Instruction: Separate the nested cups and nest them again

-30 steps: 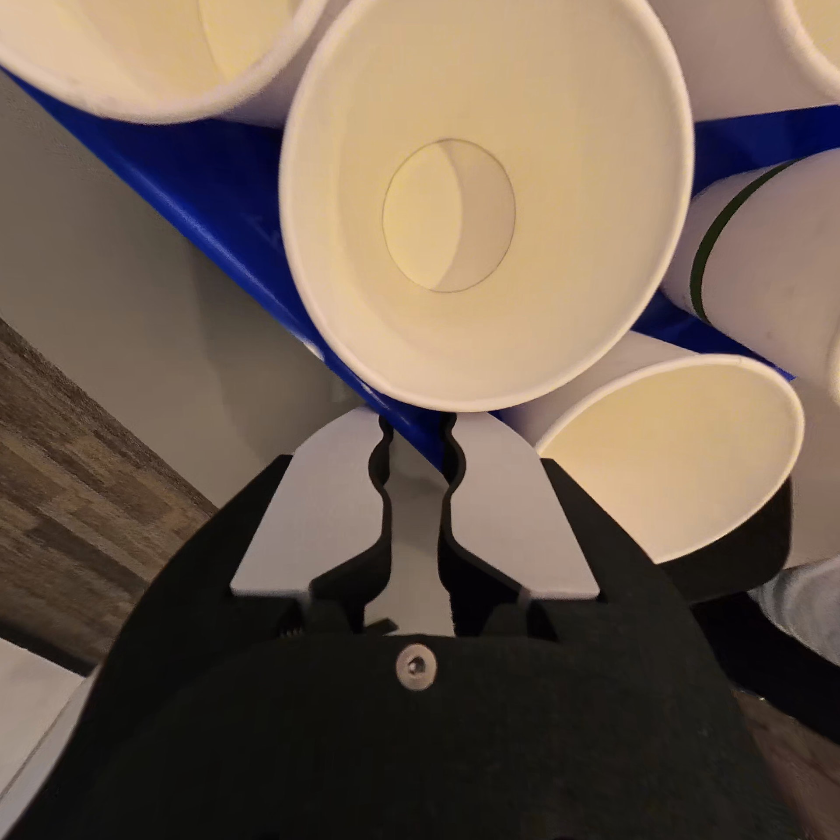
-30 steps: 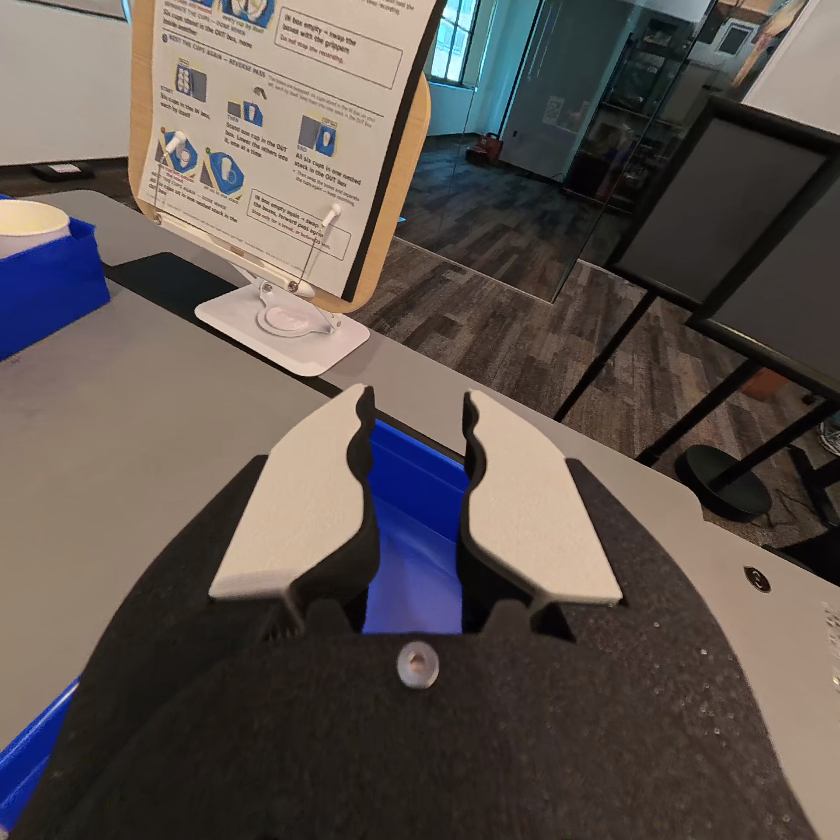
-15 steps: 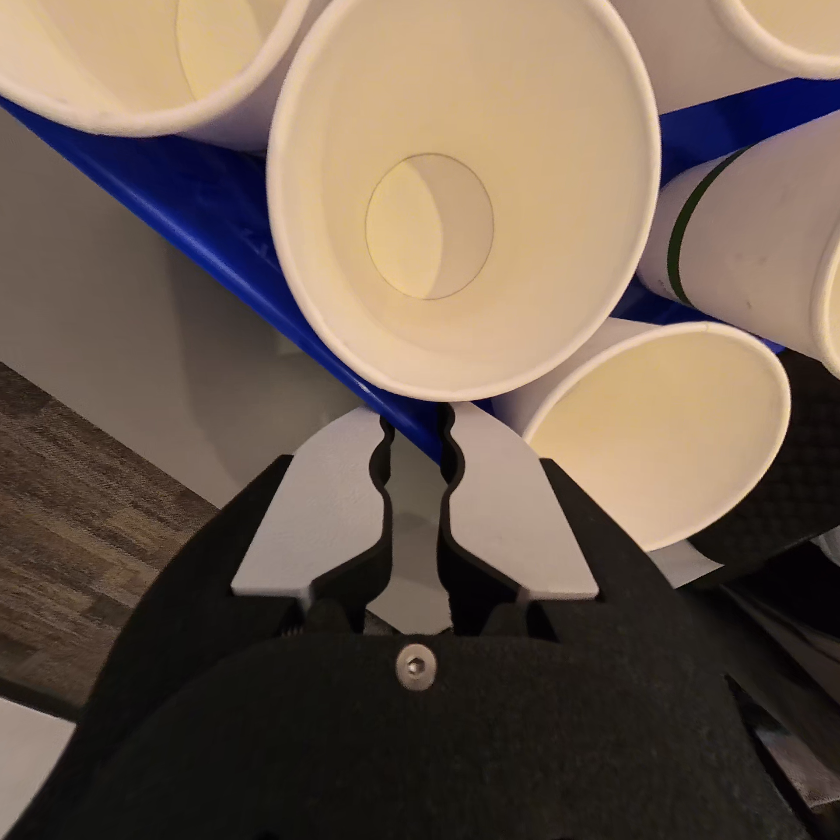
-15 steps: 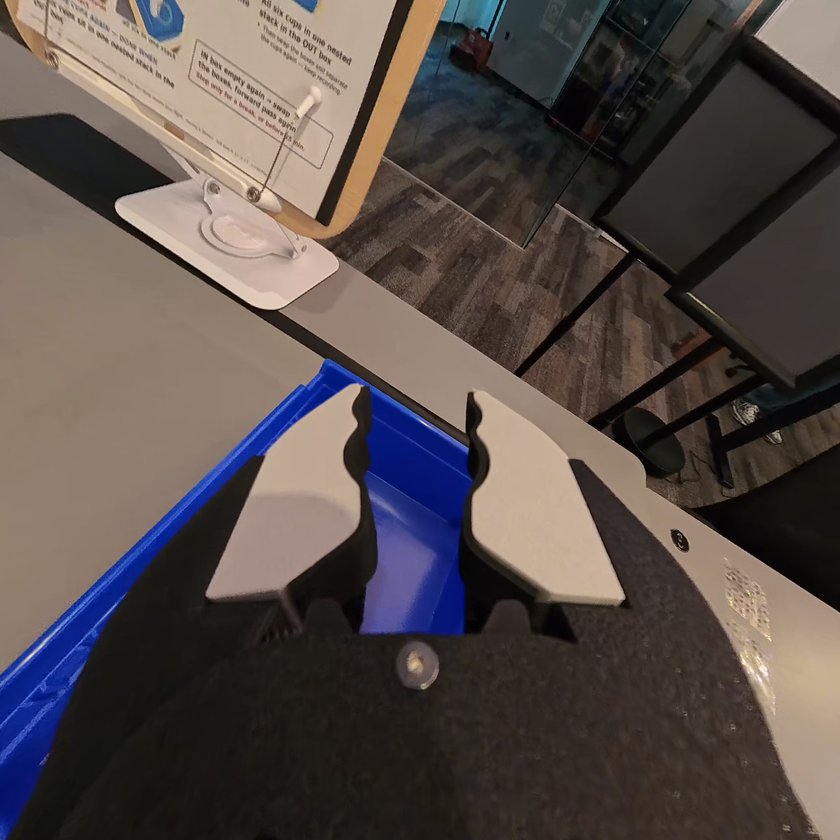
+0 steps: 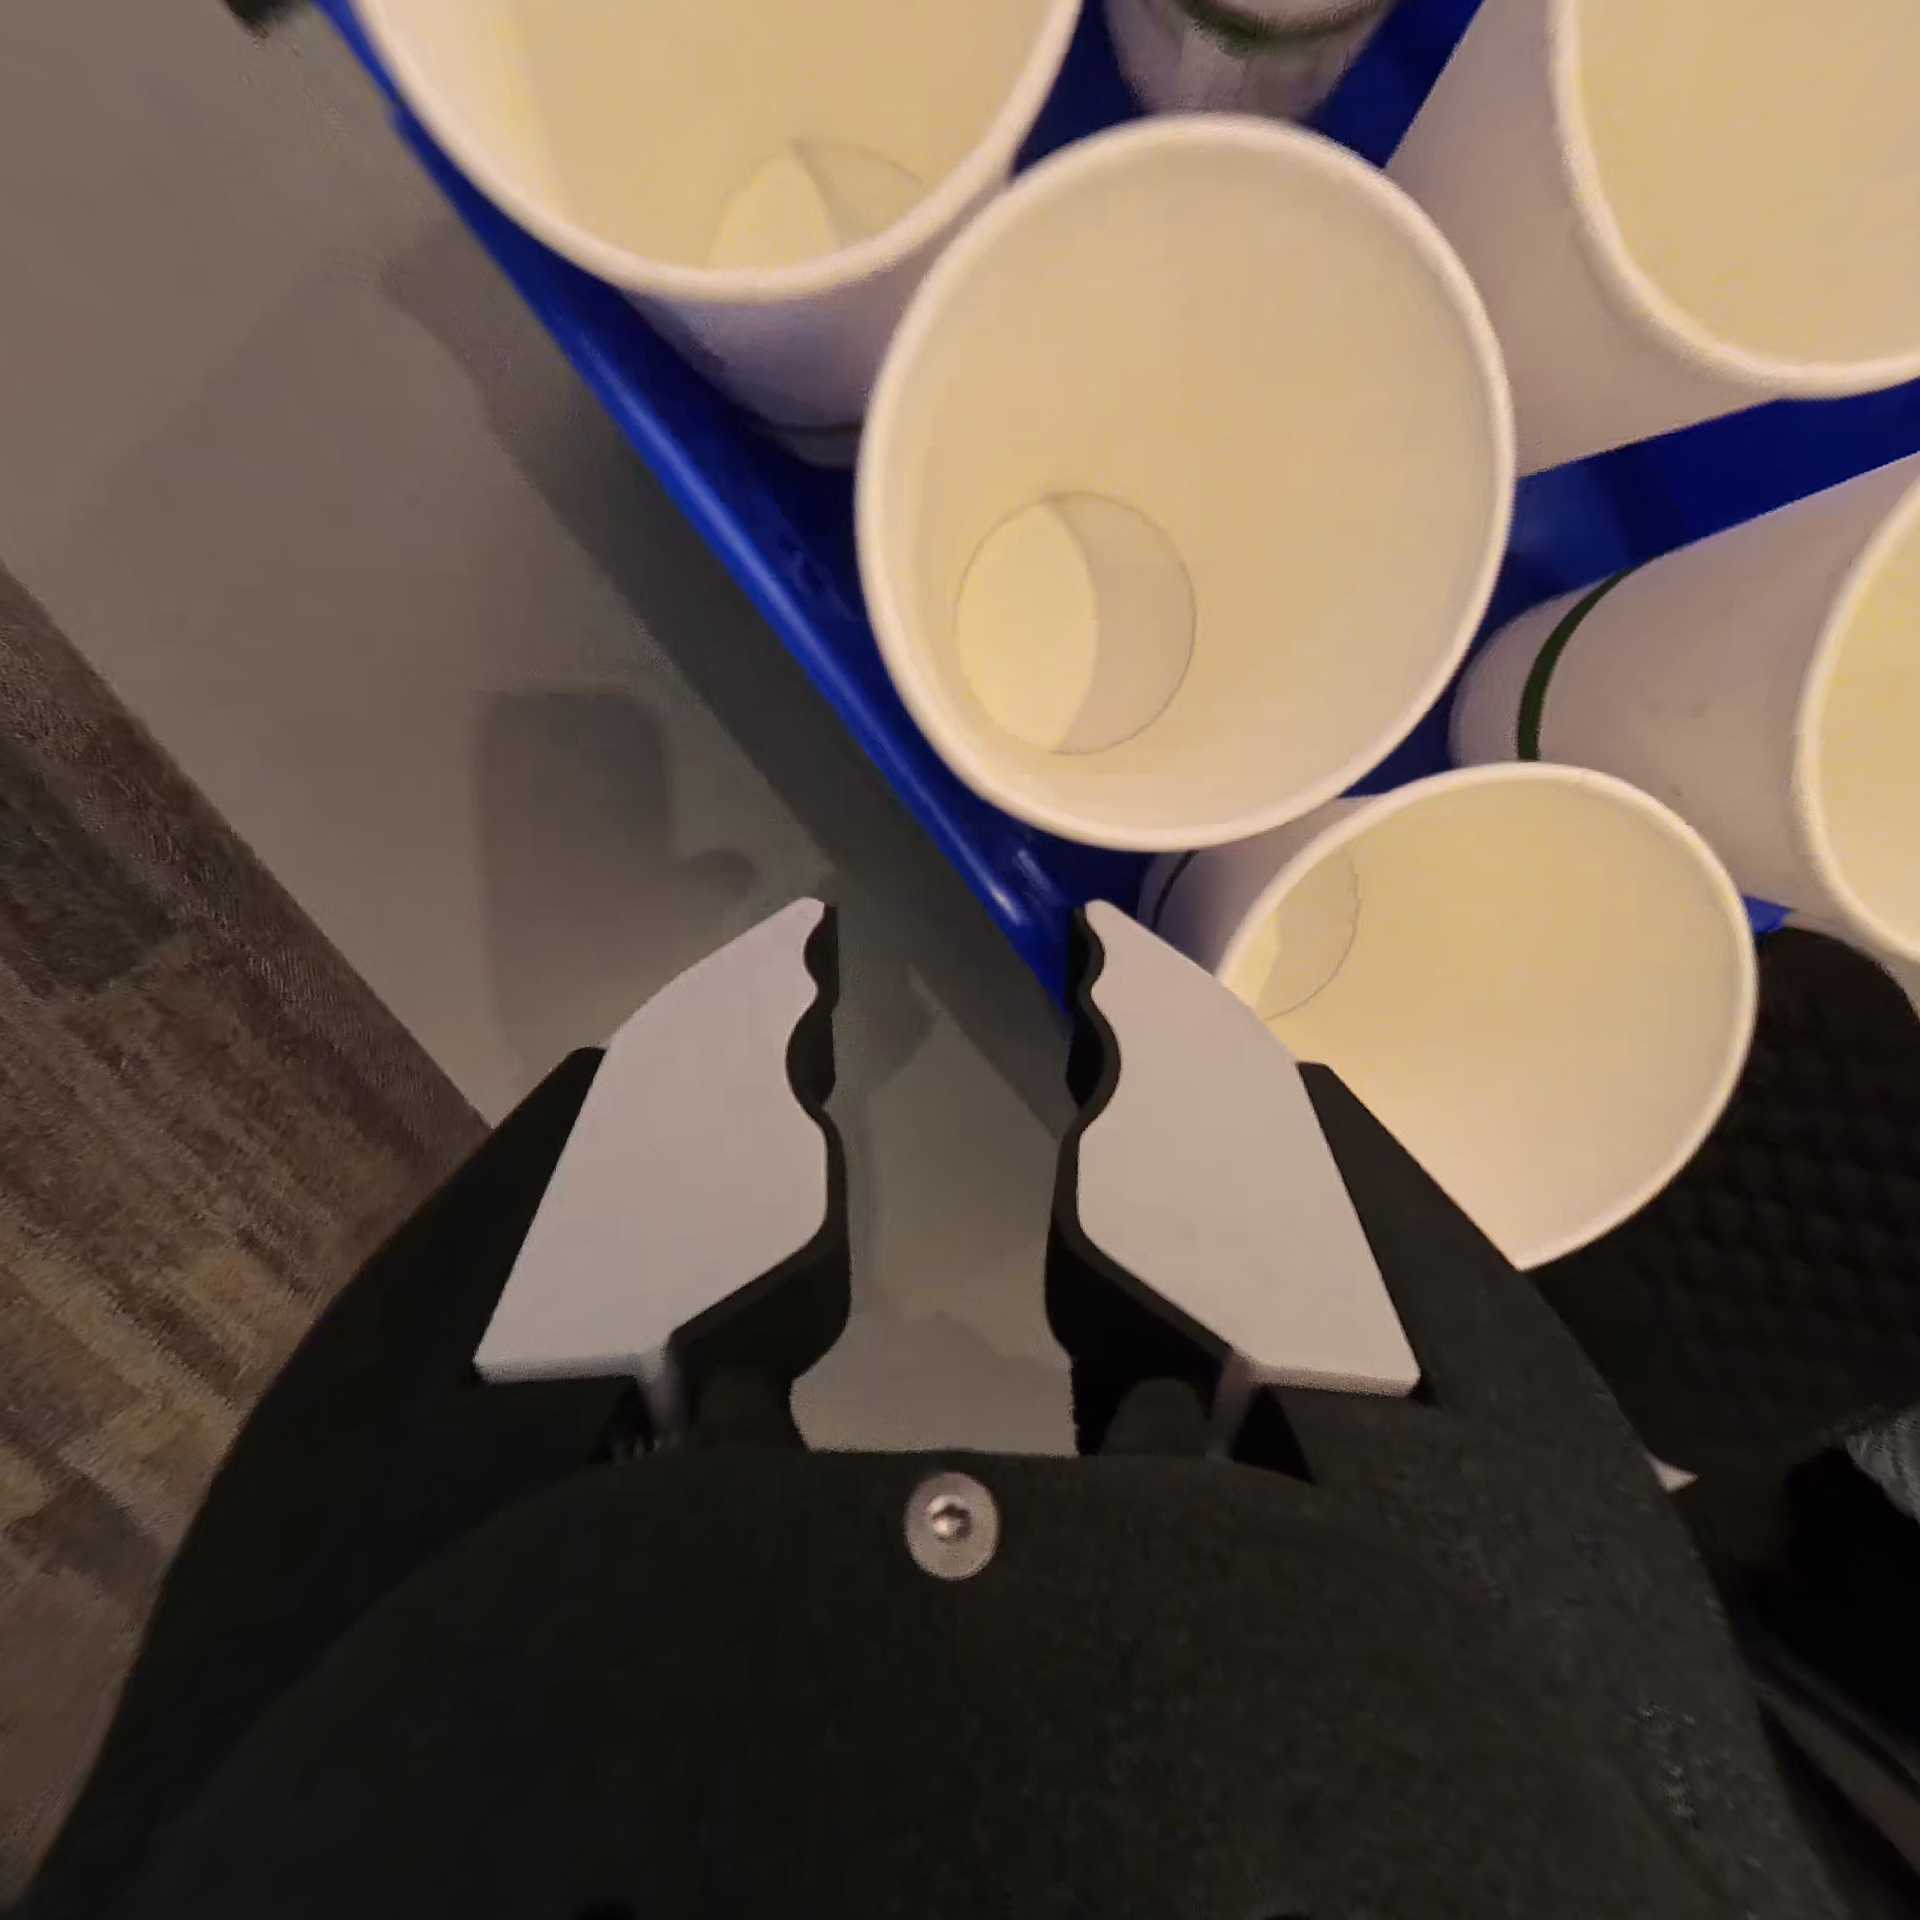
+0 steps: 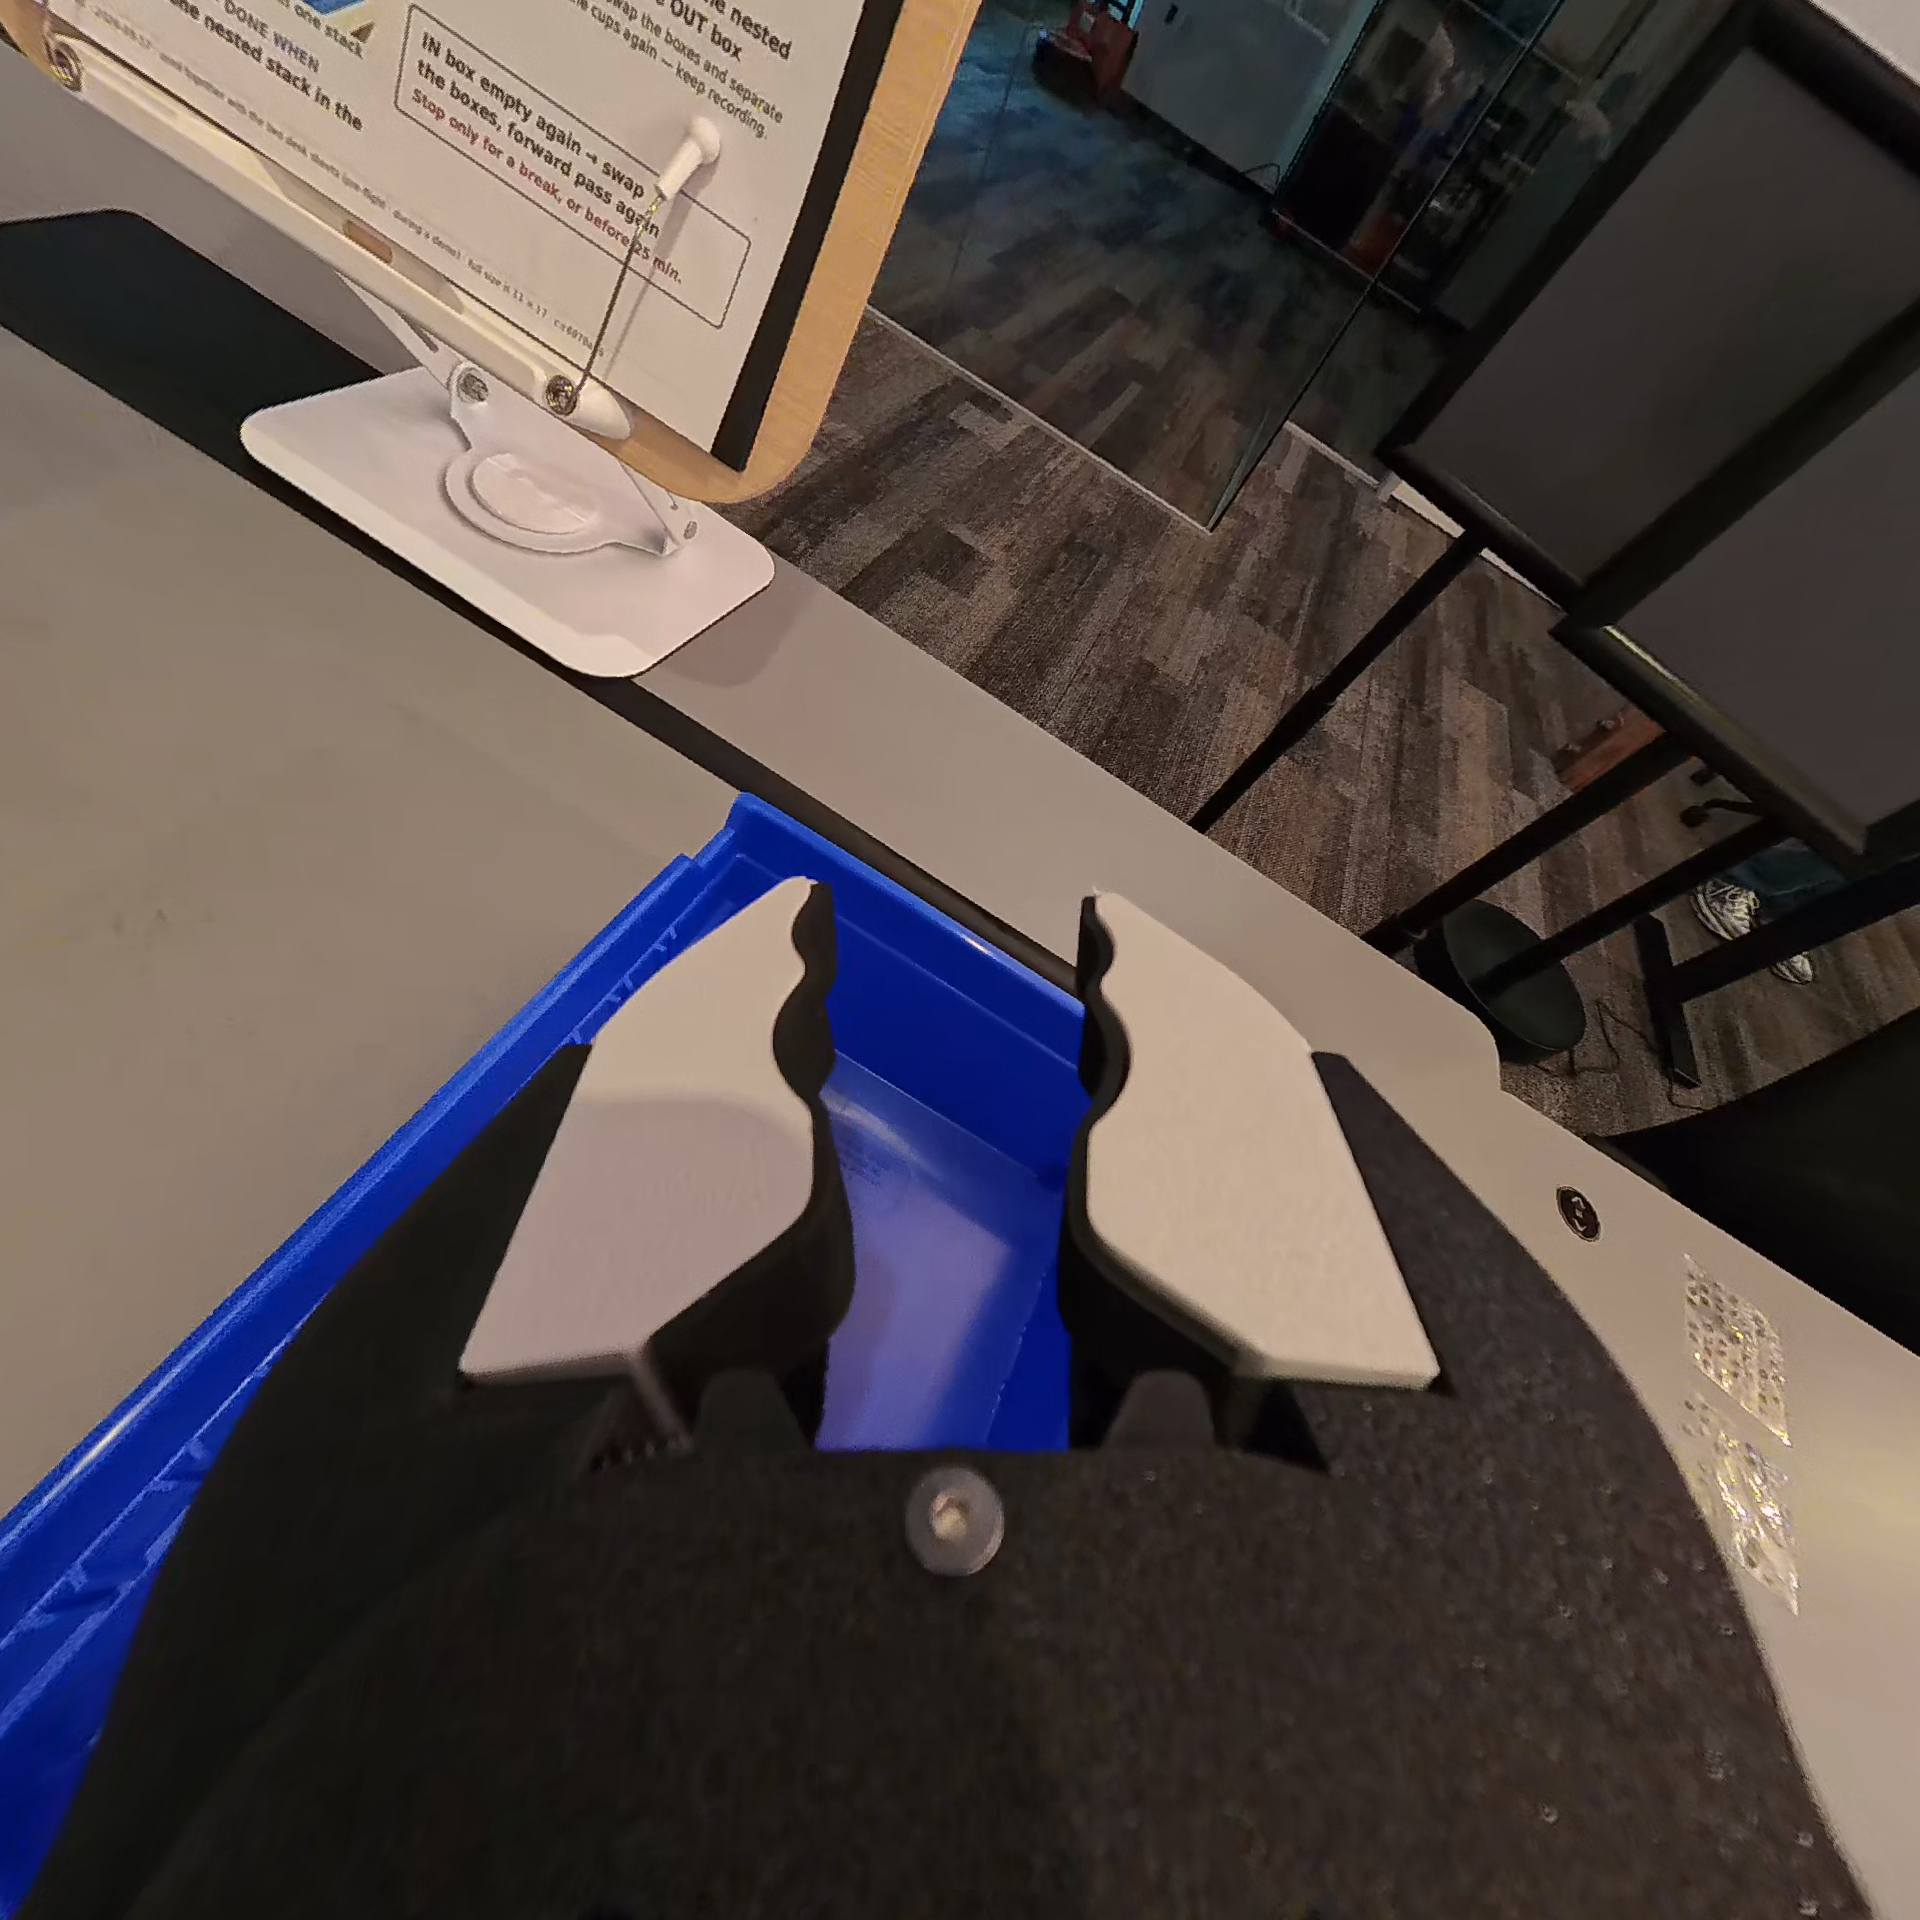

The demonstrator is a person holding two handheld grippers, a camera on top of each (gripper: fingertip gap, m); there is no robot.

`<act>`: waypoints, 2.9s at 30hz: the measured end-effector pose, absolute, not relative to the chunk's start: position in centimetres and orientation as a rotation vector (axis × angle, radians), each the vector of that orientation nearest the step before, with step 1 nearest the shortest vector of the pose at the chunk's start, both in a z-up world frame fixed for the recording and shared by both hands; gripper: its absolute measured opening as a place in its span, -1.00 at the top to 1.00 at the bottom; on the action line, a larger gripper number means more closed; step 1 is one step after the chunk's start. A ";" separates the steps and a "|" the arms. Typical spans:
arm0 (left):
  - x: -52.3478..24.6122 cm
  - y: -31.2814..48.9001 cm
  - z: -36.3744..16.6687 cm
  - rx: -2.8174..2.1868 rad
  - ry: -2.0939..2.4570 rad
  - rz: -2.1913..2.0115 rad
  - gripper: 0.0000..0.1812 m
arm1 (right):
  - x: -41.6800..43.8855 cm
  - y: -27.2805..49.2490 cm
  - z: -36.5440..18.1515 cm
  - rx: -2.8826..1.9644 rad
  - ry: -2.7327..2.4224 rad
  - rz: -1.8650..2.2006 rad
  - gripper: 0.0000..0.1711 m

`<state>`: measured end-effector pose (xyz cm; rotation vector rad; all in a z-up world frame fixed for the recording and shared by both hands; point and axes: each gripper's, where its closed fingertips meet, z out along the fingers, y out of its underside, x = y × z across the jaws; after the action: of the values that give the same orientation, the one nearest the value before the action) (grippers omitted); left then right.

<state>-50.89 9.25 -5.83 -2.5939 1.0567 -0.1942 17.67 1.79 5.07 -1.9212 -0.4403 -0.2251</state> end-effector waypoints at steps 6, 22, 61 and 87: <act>-52.3 9.0 5.9 -2.094 0.763 -0.347 0.58 | 18.2 1.3 5.8 -1.891 -0.412 -0.200 0.48; -36.2 -5.1 0.3 -1.802 1.354 -0.147 0.45 | 15.2 -1.0 11.8 -1.468 -0.362 0.294 0.27; -27.3 -7.2 6.7 -1.921 1.915 0.123 1.00 | -4.5 -6.8 10.6 -1.322 -1.071 0.651 0.45; -12.5 -13.7 7.4 -1.439 2.312 0.047 0.82 | -13.2 -9.9 6.6 -1.282 -1.308 0.865 0.01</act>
<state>-12.49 -13.72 7.43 -1.4393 2.3120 0.0469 -13.15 -9.94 6.56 -1.2819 -1.3080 0.8650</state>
